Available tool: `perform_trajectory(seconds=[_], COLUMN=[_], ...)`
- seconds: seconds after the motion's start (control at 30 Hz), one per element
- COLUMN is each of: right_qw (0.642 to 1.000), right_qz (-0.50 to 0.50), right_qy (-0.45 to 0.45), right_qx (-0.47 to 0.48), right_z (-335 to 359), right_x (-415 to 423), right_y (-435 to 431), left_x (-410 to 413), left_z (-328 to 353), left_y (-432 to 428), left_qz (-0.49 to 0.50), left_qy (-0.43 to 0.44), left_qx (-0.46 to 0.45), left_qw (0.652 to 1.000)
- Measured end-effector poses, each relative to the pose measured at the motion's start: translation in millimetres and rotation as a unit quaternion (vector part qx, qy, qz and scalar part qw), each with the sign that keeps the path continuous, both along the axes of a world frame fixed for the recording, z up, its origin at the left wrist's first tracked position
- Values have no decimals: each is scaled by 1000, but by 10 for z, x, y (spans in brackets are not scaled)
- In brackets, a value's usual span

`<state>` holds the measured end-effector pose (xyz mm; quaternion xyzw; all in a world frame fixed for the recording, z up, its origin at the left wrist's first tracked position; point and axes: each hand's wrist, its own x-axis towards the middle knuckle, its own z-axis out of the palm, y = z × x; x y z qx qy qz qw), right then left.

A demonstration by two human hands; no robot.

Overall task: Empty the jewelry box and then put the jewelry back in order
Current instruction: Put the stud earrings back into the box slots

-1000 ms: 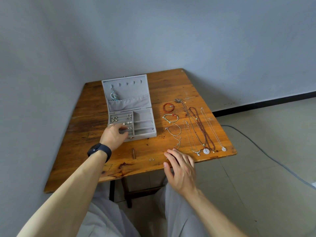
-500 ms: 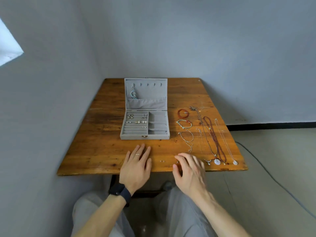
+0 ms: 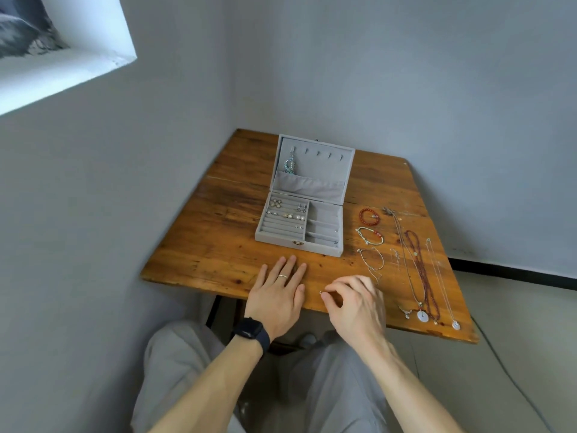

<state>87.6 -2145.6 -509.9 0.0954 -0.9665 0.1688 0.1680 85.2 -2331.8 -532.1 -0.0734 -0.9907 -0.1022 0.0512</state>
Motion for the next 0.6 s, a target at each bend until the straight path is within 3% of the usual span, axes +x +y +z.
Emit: perform_trajectory(seconds=[0.23, 0.33, 0.4, 0.47, 0.6], right_qw=[1000, 992, 962, 909, 819], right_qz=[-2, -23, -59, -89, -156], right_qy=[-6, -9, -47, -81, -91], right_qx=[-11, -123, -263, -400, -545], right_z=[100, 157, 170, 153, 77], right_x=[19, 4, 34, 99, 192], right_y=[-25, 65, 177, 294, 476], left_x=[14, 9, 8, 12, 26], left_z=[21, 22, 13, 1, 30], left_y=[0, -9, -10, -5, 3], left_qz=[1, 0, 2, 2, 5], left_qy=[3, 6, 15, 27, 48], left_qx=[13, 21, 27, 31, 46], left_qw=[1000, 1000, 1000, 999, 998])
